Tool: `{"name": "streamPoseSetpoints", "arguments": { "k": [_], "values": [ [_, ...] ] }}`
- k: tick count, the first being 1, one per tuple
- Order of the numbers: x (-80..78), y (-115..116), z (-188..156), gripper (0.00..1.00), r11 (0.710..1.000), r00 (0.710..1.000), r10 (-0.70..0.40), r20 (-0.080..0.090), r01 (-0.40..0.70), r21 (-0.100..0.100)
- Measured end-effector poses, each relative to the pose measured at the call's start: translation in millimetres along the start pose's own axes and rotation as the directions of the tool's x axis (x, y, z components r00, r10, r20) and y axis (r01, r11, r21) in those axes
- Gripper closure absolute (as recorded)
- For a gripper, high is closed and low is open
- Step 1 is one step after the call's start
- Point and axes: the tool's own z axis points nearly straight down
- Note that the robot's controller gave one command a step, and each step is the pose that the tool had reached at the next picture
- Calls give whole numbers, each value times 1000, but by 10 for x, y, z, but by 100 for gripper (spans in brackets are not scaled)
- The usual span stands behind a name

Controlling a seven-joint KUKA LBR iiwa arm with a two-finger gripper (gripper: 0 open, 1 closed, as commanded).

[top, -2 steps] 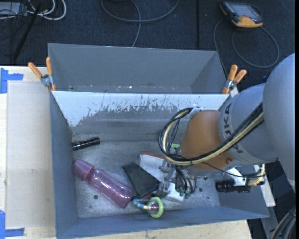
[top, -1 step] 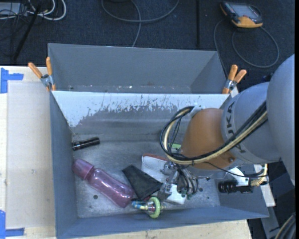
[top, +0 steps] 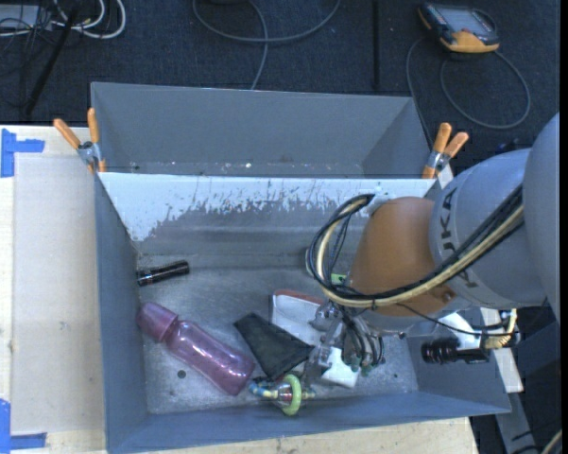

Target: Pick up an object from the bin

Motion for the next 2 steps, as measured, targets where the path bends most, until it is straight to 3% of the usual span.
{"name": "streamPoseSetpoints", "arguments": {
  "k": [2],
  "values": [
    [-15,4,-286,100,1000,1000,-1,7,1,-3]
  ]
}}
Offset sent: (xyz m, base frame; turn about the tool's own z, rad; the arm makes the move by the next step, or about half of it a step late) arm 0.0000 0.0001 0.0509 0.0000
